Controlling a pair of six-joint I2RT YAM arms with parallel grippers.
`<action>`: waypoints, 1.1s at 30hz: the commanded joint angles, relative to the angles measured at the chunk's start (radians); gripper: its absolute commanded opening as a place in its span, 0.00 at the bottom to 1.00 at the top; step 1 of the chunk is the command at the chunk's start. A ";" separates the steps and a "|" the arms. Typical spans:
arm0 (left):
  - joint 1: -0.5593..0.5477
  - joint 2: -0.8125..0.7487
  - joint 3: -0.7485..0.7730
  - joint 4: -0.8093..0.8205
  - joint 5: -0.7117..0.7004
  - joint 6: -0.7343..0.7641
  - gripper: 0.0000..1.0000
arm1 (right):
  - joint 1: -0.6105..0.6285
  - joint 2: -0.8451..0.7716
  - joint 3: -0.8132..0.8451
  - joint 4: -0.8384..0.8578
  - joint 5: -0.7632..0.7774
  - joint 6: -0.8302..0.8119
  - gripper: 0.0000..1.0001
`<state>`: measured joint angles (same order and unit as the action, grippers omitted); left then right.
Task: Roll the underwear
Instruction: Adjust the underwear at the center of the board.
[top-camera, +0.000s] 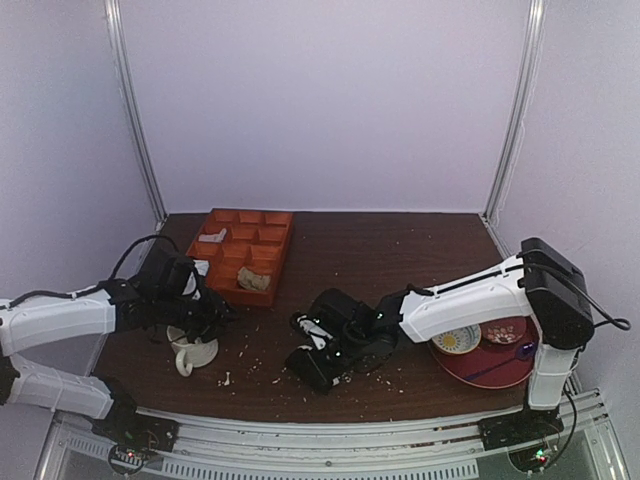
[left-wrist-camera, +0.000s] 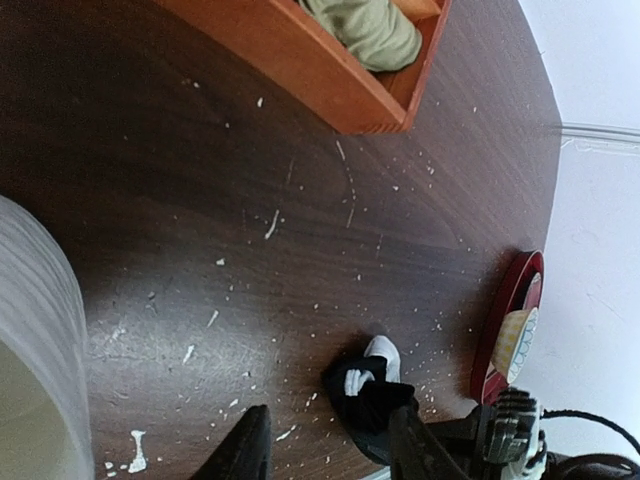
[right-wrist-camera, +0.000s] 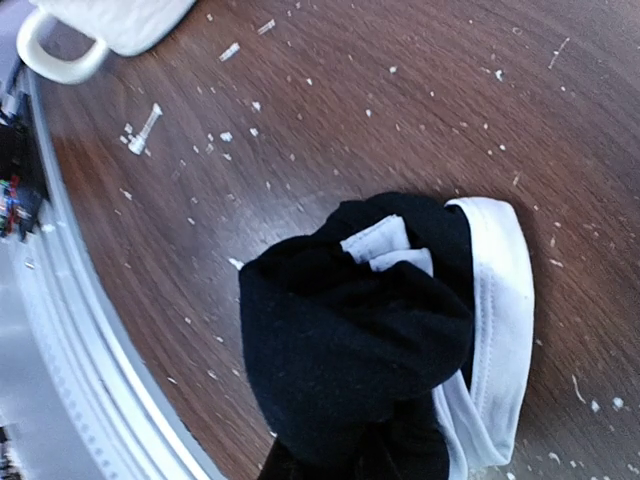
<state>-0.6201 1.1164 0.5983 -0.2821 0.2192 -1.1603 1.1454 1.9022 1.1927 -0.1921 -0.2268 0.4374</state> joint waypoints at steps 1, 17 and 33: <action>-0.065 0.020 -0.015 0.104 -0.019 -0.068 0.55 | -0.042 0.050 -0.131 0.142 -0.189 0.096 0.00; -0.193 0.259 0.079 0.261 0.020 -0.032 0.55 | -0.107 0.117 -0.109 0.138 -0.337 0.064 0.00; -0.204 0.218 -0.010 0.328 0.094 0.000 0.26 | -0.111 0.211 0.115 -0.139 -0.345 -0.083 0.00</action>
<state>-0.8158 1.3701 0.6186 -0.0067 0.2794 -1.1896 1.0348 2.0304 1.3010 -0.1471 -0.6022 0.3943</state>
